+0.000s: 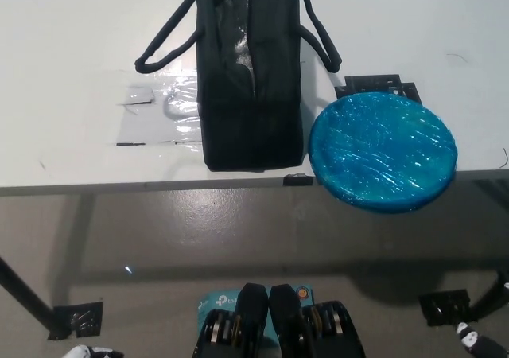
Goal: The robot uses its right hand to pick up a stack of plates kept in the middle of the desk and put it inside a bag kept next to it
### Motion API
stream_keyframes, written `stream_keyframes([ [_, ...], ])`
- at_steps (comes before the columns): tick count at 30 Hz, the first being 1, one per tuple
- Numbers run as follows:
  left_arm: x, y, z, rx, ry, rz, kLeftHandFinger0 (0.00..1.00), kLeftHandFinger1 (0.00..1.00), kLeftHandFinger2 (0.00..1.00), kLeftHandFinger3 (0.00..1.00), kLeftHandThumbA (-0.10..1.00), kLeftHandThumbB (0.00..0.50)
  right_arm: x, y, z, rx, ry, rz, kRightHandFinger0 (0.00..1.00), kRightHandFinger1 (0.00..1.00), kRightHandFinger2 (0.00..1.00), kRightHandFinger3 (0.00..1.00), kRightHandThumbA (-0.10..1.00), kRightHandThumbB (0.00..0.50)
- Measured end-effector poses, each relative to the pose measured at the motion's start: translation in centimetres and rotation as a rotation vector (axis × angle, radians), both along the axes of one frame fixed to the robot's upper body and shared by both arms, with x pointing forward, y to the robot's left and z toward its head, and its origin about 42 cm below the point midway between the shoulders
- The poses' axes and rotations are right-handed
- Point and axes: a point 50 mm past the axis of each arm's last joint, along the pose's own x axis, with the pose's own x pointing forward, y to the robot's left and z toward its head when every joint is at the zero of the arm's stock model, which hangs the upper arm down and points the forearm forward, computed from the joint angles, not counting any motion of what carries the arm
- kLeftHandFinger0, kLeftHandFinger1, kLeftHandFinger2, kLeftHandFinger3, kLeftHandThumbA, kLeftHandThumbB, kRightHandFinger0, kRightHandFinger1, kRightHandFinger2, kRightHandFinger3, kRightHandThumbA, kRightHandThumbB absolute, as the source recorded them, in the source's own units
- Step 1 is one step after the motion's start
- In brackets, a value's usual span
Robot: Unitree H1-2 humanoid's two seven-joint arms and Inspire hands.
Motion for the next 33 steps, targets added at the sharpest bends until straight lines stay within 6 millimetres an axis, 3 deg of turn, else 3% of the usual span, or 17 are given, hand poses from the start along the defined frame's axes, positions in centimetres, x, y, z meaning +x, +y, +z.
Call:
stream_keyframes([
  [3,0.0,-0.2,-0.1,-0.002,0.007,-0.004,0.78,0.78,0.82,0.90,-0.10,0.000,0.1,0.8,0.5,-0.051,-0.009,0.028,1.00,1.00,1.00,1.00,0.77,0.500],
  [4,0.0,-0.2,-0.1,-0.003,0.010,-0.005,0.78,0.78,0.82,0.91,-0.10,0.000,0.2,1.2,0.8,-0.074,-0.015,0.043,1.00,1.00,1.00,1.00,0.68,0.500],
  [5,0.0,-0.3,-0.1,-0.003,0.012,-0.006,0.78,0.78,0.82,0.91,-0.10,0.000,0.3,1.6,1.2,-0.100,-0.024,0.055,1.00,1.00,1.00,1.00,0.67,0.500],
  [17,-0.1,0.0,-0.1,0.003,0.023,0.005,0.76,0.78,0.82,0.91,-0.10,0.000,2.0,5.5,4.4,-0.312,-0.145,0.185,1.00,1.00,1.00,1.00,0.75,0.500],
  [24,-0.1,0.3,0.0,0.013,0.032,0.007,0.77,0.78,0.82,0.90,-0.10,0.000,3.5,8.0,6.6,-0.450,-0.251,0.259,1.00,1.00,1.00,1.00,0.62,0.500],
  [33,-0.1,0.5,0.0,0.028,0.051,0.005,0.79,0.80,0.84,0.91,-0.10,0.000,4.7,10.4,8.9,-0.638,-0.377,0.342,1.00,1.00,1.00,1.00,0.65,0.500],
])
